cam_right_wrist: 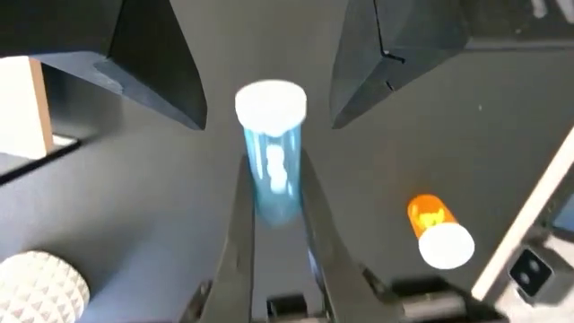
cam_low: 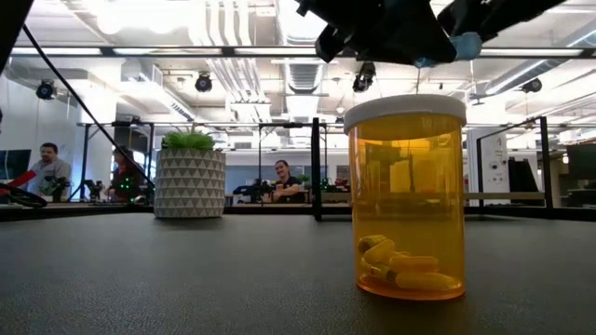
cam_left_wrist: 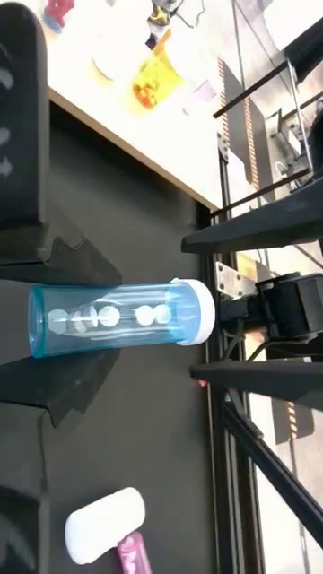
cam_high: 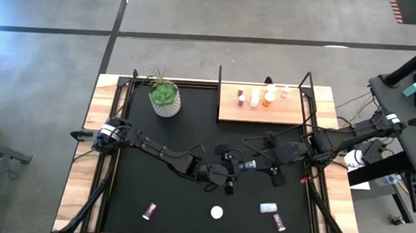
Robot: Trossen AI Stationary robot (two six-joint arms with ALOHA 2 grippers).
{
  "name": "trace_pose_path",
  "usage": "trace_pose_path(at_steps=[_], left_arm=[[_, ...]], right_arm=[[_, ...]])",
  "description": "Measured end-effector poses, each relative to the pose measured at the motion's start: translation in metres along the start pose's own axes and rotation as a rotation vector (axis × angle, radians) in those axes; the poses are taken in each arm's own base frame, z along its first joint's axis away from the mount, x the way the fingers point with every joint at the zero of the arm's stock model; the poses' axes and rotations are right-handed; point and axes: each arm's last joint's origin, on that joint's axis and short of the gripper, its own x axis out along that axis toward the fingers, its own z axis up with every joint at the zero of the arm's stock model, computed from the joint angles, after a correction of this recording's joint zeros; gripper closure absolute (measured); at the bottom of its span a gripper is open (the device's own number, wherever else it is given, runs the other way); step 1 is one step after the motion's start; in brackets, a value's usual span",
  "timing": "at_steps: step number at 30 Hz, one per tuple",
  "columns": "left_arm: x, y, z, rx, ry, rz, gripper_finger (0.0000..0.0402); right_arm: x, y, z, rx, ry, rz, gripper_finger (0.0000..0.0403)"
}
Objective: Pick and place medicine bottles onto shelf by color
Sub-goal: Put the blue pill bottle on the shelf aligned with the other blue pill bottles
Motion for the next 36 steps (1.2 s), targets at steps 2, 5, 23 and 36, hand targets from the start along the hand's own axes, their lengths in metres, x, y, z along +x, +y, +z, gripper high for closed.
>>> trace_pose_path(at_steps=[2,5,23,36], left_arm=[[0.000,0.000,0.001,-0.002,-0.005,0.000,0.0318],[0.000,0.000,0.005,0.015,-0.043,-0.001,0.0318],[-0.001,0.000,0.011,0.029,-0.102,0.015,0.0318],[-0.001,0.001,0.012,0.025,-0.104,0.025,0.0318]], right_arm=[[0.000,0.000,0.002,0.002,-0.019,0.002,0.0177],[0.000,0.000,0.002,-0.005,-0.018,0.002,0.0177],[0.000,0.000,0.004,0.006,-0.041,0.001,0.0207],[0.000,0.000,0.004,0.046,-0.040,-0.005,0.0291]])
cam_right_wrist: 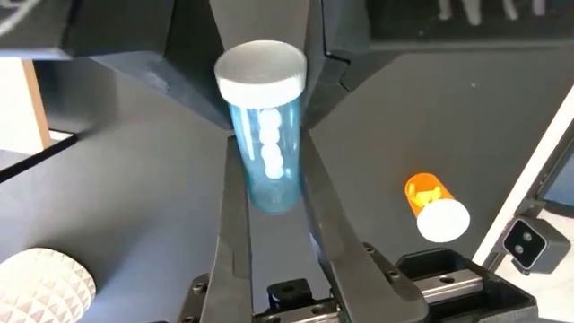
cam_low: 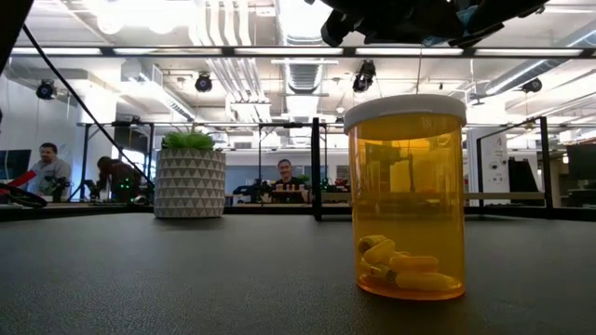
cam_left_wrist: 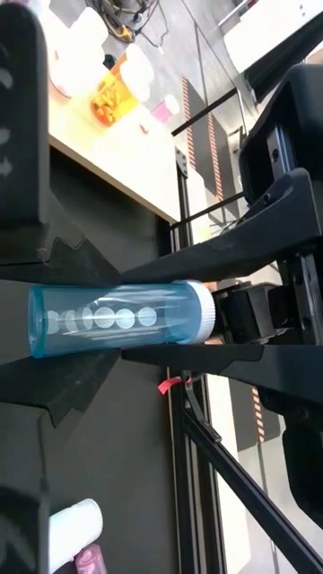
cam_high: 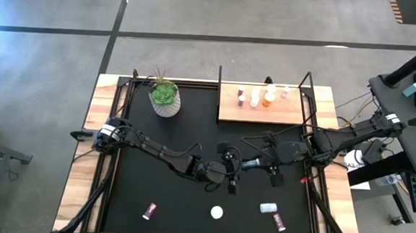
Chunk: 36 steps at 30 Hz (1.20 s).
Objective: Pick and place medicine bottles onto shelf by color
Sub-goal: Put the blue pill bottle on the shelf aligned with the other blue pill bottles
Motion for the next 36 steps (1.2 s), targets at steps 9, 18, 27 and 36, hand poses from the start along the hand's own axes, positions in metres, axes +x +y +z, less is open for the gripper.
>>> trace_pose_path(at_steps=[9,18,27,36], left_arm=[[0.000,0.000,0.000,-0.001,0.000,-0.003,0.0307],[0.002,0.003,-0.005,0.033,0.049,0.005,0.0253],[0.003,0.010,-0.024,0.055,0.216,0.037,0.0224],[-0.007,0.015,-0.041,-0.006,0.416,0.078,0.0224]], right_arm=[[0.000,0.000,0.000,0.055,0.004,-0.001,0.0297],[-0.001,-0.002,-0.008,0.160,0.073,-0.041,0.0298],[-0.007,-0.014,-0.012,0.365,0.195,-0.244,0.0297],[-0.003,-0.063,0.001,0.525,0.369,-0.427,0.0296]])
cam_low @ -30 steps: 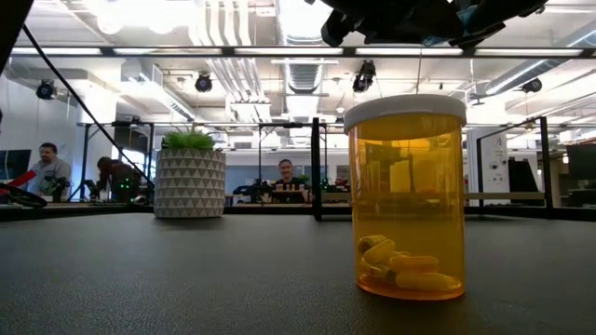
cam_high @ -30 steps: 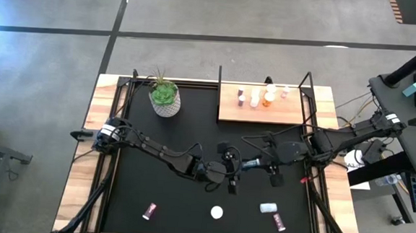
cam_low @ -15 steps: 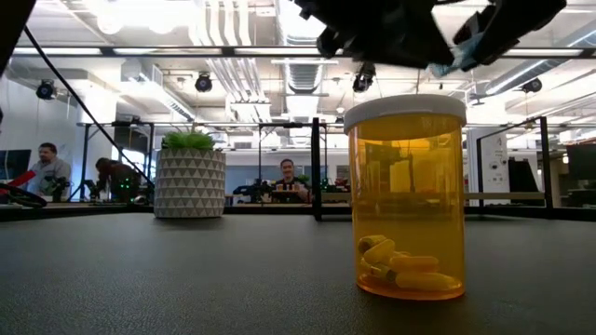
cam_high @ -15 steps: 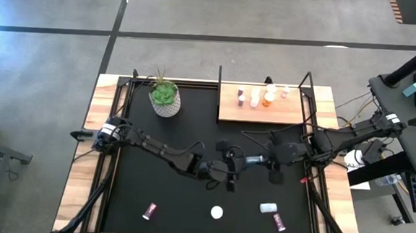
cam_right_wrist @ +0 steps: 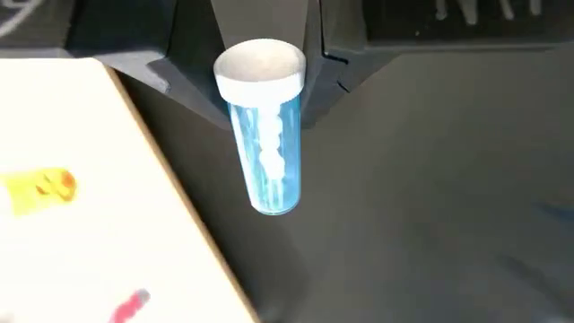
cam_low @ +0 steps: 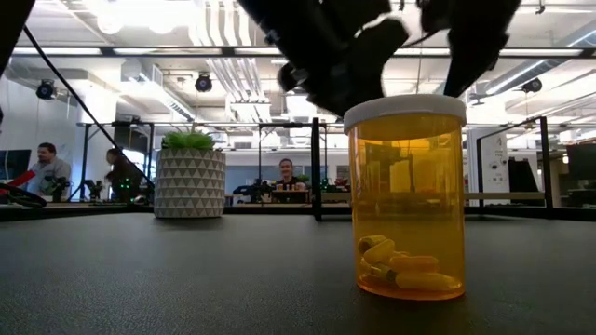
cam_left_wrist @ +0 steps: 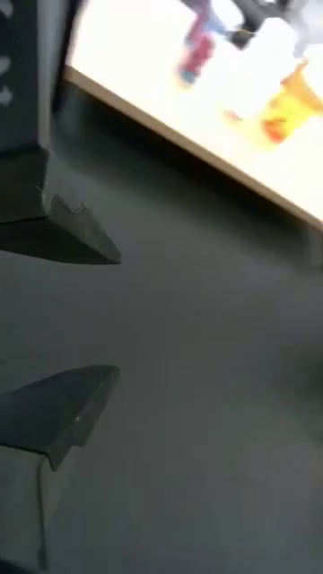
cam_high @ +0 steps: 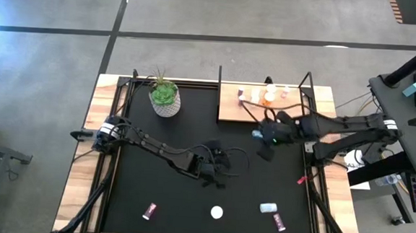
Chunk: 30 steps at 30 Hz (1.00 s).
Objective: Pick and place medicine bottles onto shelf by color
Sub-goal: Put the blue pill bottle on the shelf aligned with the other blue pill bottles
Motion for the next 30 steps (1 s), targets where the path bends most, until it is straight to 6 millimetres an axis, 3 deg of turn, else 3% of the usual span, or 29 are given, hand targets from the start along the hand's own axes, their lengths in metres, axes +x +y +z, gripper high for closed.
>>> trace_pose_path(at_steps=[6,16,30], left_arm=[[-0.004,0.004,-0.015,0.006,0.138,0.038,0.0224],[-0.013,0.013,-0.026,0.088,0.270,0.081,0.0224],[-0.025,0.027,-0.042,0.213,0.458,0.154,0.0223]], right_arm=[[0.023,-0.023,0.030,0.072,0.158,-0.011,0.0296],[0.051,-0.053,0.077,0.145,0.281,-0.001,0.0296],[0.105,-0.079,0.107,0.209,0.481,-0.003,0.0296]])
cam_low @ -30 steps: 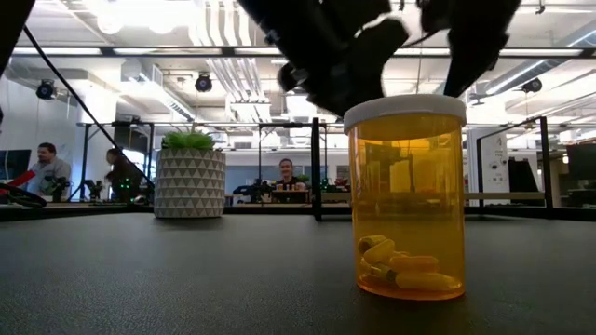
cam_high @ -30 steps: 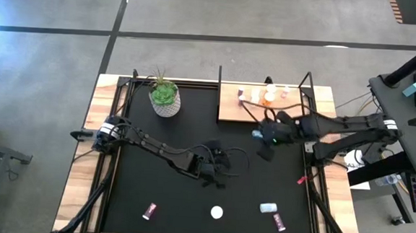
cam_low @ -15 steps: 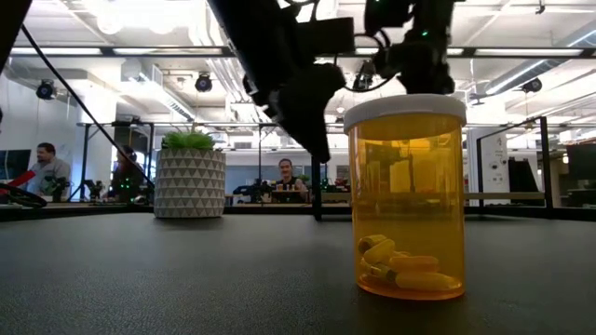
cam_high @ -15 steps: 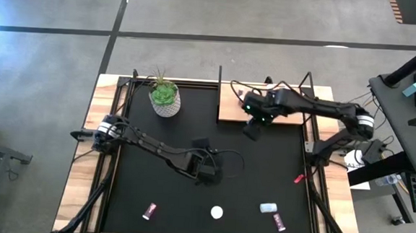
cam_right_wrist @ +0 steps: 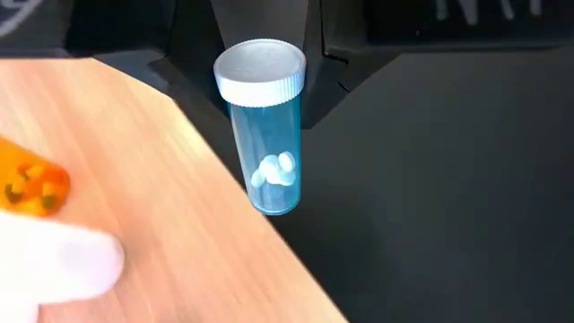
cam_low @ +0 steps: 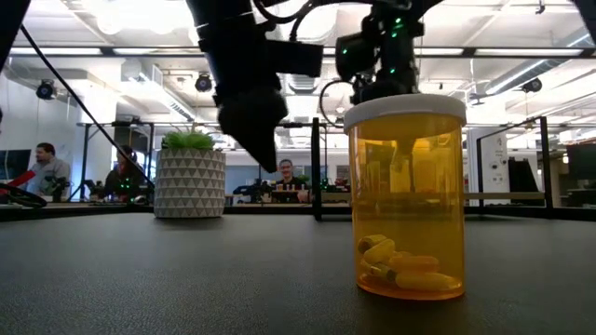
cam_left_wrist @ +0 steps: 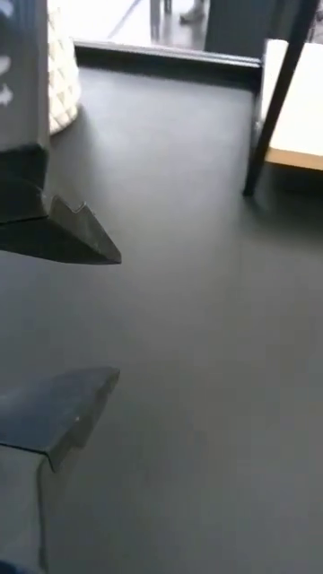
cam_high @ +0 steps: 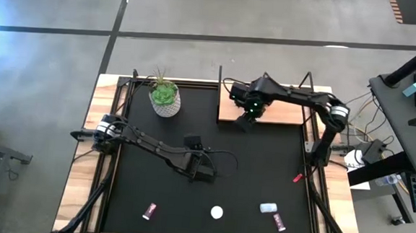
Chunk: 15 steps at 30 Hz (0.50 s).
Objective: Pick and place medicine bottles onto shelf by color
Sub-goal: Put the blue pill bottle on the shelf aligned with the other blue pill bottles
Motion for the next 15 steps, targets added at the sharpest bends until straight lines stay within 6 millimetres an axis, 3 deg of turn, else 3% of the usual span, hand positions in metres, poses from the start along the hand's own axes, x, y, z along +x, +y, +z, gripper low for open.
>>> trace_pose_path(at_steps=[15], left_arm=[[0.000,0.004,-0.010,0.042,0.069,0.057,0.0223]], right_arm=[[0.011,-0.019,0.037,0.053,0.073,-0.009,0.0296]])
